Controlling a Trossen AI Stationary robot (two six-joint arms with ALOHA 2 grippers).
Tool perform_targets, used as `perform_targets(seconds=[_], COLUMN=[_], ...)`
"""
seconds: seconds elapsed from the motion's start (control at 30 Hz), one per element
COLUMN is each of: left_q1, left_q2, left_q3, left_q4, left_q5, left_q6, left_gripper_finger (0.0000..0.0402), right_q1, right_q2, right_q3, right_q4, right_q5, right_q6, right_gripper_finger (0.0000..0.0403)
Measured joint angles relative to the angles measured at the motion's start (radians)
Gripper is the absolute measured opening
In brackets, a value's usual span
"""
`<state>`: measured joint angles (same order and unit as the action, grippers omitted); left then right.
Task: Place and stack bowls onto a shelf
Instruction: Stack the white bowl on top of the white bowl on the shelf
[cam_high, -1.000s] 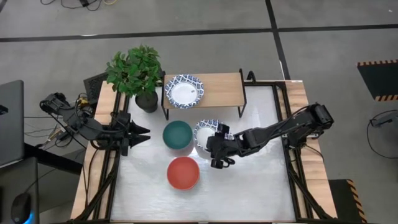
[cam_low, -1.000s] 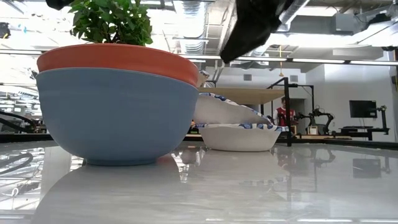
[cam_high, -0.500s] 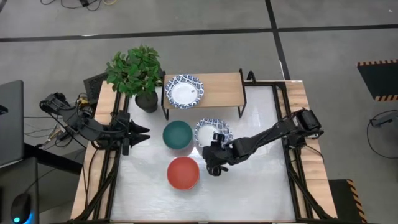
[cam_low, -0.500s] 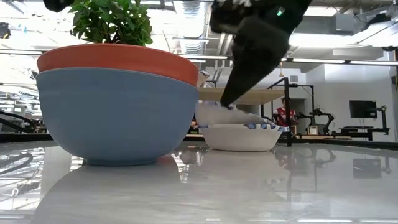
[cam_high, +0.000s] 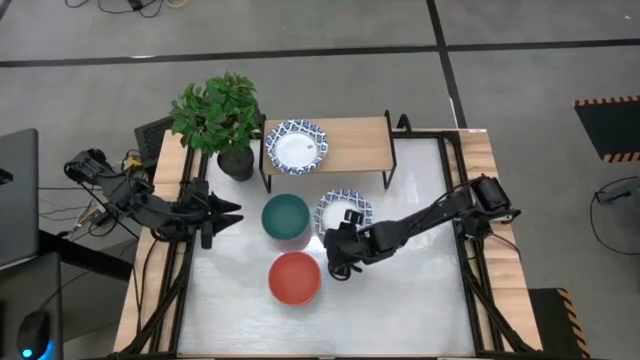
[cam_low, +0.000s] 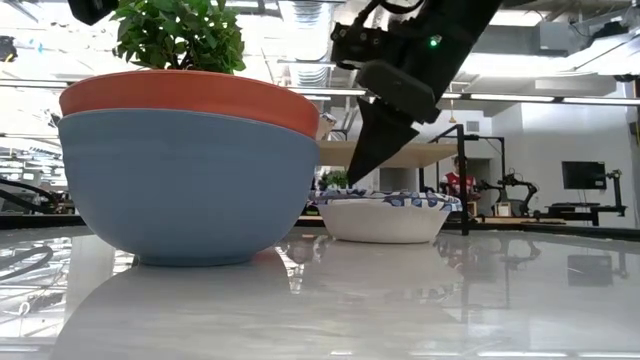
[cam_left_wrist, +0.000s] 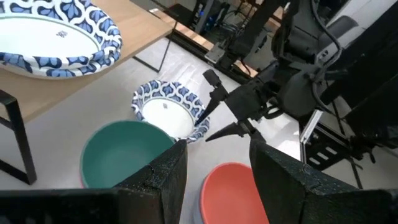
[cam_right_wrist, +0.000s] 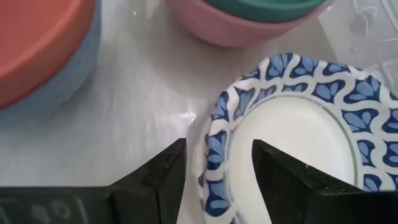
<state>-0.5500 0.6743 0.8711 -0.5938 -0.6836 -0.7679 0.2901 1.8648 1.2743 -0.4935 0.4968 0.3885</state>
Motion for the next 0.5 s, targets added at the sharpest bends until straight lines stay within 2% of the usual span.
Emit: perform_targets(seconds=[0.23,0.5], left_q1=[0.000,0.000], left_q2=[0.000,0.000], left_q3=[0.000,0.000], left_q4=[0.000,0.000], left_q5=[-0.005,-0.004], left_q6=[-0.001,-0.002], left_gripper_finger=[0.0158,0.0158], right_q1=[-0.013,-0.025], right_q2=[0.000,0.008], right_q3=[0.000,0.000], right_q4=[0.009,0.004], right_q5=[-0.022,-0.057], right_q6=[-0.042,-0.052], right_gripper_finger=[0.0177,0.0170])
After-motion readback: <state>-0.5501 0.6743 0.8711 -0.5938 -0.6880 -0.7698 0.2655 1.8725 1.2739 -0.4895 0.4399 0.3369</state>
